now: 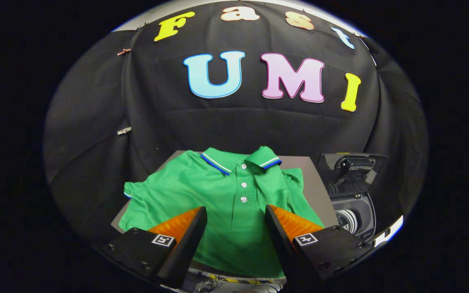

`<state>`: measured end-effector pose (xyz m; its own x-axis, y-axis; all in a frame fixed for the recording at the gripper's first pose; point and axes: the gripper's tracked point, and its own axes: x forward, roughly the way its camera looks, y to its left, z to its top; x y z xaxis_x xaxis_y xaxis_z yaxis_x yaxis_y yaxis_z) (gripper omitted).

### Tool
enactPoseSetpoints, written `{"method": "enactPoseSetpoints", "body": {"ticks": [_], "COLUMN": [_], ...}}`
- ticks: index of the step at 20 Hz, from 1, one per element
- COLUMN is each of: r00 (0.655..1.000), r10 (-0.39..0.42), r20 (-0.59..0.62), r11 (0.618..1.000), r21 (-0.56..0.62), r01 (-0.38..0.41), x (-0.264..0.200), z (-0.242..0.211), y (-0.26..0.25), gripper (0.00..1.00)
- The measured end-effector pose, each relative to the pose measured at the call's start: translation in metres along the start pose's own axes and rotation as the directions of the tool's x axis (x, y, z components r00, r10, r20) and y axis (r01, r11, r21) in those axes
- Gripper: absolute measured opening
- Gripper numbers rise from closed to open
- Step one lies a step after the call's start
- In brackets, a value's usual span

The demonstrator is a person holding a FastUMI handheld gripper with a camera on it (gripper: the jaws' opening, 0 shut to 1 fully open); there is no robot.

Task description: Put the clothes into the washing machine and then close the washing machine lid.

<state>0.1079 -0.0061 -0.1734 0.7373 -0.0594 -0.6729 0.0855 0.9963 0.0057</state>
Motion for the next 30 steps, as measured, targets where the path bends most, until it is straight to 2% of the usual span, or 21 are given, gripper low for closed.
{"method": "enactPoseSetpoints", "body": {"ticks": [2,4,5,6,9,11,15,18,20,24,30], "r00": [1.000,0.989,0.996,0.992,0.997,0.997,0.993,0.994,0.995,0.996,0.997], "r10": [0.012,0.040,0.057,0.065,0.067,0.072,0.093,0.095,0.069,0.067,0.074], "r20": [-0.026,-0.142,-0.071,-0.105,-0.027,-0.009,-0.067,-0.054,-0.066,-0.056,0.006], "r11": [1.000,0.999,0.997,0.997,0.998,0.997,0.993,0.995,0.996,0.996,0.997], "r21": [0.010,-0.025,-0.041,-0.033,-0.003,-0.016,0.082,-0.010,-0.053,-0.056,-0.001], "r01": [-0.011,-0.044,-0.060,-0.069,-0.067,-0.072,-0.087,-0.095,-0.073,-0.070,-0.074], "x": [0.015,0.030,0.033,0.032,0.030,0.031,0.033,0.031,0.030,0.024,0.001], "z": [-0.001,-0.028,-0.010,-0.019,-0.012,-0.013,-0.011,-0.009,-0.008,-0.001,0.037], "y": [-0.002,0.000,0.002,-0.003,-0.010,-0.014,-0.019,-0.015,-0.019,-0.021,-0.036], "gripper": [0.91,0.92,0.93,0.94,0.93,0.80,0.27,0.27,0.10,0.10,0.10]}}
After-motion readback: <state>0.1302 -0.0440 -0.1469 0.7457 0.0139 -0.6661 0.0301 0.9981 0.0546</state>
